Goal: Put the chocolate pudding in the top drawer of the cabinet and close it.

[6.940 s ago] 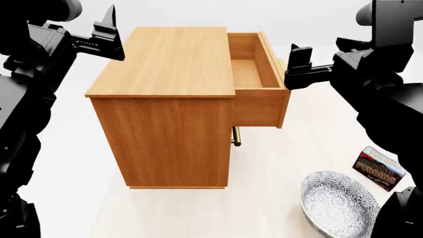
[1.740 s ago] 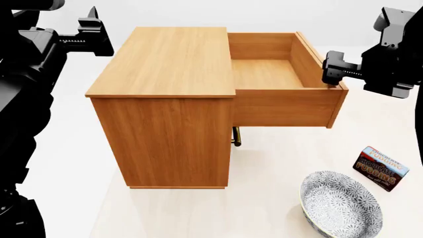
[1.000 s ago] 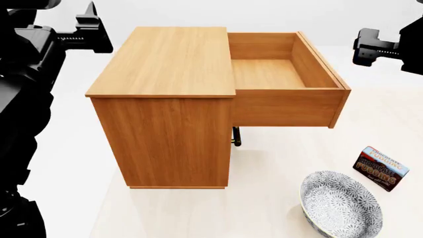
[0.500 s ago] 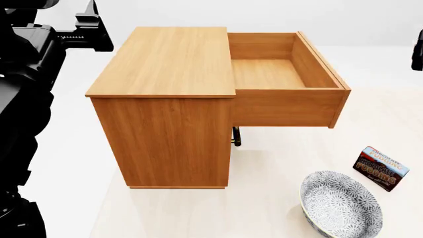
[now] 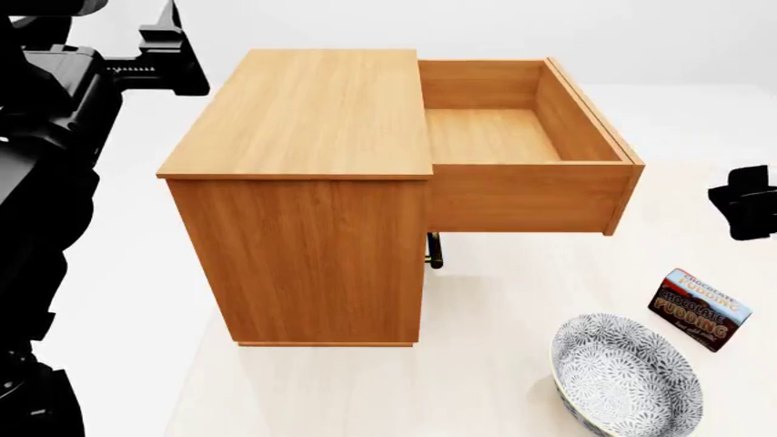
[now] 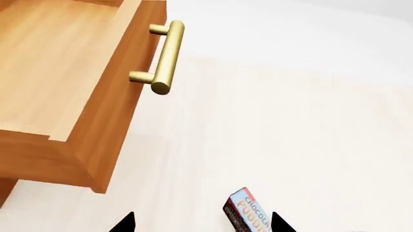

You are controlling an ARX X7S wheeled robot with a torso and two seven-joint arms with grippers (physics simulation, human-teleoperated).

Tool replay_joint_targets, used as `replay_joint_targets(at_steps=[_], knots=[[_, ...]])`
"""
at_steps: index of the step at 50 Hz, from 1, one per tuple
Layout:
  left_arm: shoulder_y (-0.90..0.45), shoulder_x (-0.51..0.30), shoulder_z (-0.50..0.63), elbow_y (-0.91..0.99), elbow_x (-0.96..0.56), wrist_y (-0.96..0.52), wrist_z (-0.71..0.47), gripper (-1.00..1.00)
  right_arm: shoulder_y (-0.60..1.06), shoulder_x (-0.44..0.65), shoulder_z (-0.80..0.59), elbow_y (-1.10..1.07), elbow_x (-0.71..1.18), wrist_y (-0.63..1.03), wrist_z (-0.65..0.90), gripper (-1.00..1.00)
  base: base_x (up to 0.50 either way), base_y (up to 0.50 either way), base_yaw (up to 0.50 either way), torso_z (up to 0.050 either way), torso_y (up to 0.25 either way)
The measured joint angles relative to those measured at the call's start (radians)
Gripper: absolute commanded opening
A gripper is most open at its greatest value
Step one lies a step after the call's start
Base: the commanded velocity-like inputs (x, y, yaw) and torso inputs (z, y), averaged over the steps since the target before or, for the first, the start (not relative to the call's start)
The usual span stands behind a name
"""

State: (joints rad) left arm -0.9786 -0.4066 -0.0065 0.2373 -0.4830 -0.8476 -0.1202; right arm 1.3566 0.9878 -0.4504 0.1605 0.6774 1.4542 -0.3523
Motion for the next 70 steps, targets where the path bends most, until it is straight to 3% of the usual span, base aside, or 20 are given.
replay_joint_targets(at_steps=[32,70], knots=[[-0.001,-0.006,0.006,-0.001,-0.009,0.000,-0.002,1.00,-0.133,0.138,-0.061,-0.107,0.033,-0.055,-0.010,1.00,0.00,0.00,0.00,0.000,-0.050],[0.001,-0.010,0.012,-0.001,-0.007,0.010,-0.019,1.00,0.005,0.056,-0.208,0.020,-0.123,-0.169,-0.054,1.00,0.00,0.00,0.00,0.000,-0.077]])
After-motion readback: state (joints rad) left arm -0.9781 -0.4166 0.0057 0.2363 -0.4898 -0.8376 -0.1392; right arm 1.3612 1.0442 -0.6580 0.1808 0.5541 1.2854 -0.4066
